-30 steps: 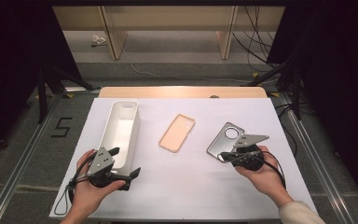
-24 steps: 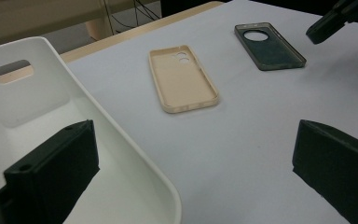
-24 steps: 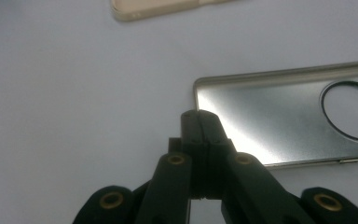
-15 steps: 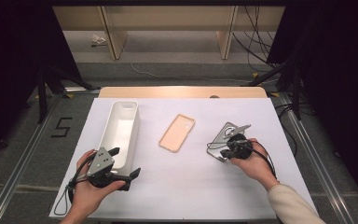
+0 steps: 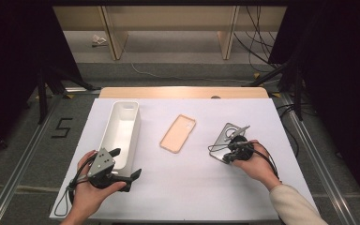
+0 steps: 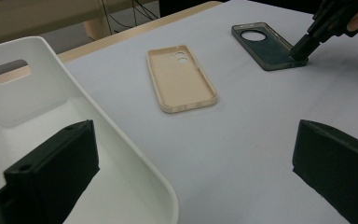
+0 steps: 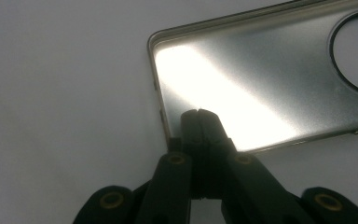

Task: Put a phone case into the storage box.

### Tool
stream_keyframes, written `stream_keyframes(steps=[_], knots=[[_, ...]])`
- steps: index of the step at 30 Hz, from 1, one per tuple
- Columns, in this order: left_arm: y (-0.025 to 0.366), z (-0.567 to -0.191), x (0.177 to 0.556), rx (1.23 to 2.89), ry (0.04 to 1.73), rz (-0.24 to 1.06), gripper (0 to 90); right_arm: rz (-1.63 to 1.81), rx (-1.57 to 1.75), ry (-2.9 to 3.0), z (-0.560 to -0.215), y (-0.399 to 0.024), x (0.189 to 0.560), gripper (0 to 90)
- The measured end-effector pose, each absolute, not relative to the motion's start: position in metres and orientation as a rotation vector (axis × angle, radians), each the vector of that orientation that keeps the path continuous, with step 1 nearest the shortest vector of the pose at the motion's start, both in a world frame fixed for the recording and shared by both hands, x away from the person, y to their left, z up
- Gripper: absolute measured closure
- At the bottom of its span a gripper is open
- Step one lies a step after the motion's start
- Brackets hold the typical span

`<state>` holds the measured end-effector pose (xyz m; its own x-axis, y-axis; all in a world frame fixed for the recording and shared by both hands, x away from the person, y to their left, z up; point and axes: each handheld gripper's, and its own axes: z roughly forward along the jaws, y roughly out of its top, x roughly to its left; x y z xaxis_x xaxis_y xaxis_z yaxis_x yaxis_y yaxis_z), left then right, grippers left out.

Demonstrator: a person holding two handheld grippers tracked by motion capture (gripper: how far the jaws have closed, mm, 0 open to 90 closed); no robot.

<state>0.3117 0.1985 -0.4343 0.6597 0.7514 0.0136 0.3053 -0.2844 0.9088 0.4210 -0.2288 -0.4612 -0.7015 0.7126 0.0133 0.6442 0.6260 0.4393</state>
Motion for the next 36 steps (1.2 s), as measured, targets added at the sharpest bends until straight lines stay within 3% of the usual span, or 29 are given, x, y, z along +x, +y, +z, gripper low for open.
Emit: stream_keyframes(steps=[36], knots=[[0.198, -0.434, 0.311, 1.865, 0.830, 0.553, 0.0, 0.507, 1.163, 2.673, -0.456, -0.260, 0.424, 90.0]])
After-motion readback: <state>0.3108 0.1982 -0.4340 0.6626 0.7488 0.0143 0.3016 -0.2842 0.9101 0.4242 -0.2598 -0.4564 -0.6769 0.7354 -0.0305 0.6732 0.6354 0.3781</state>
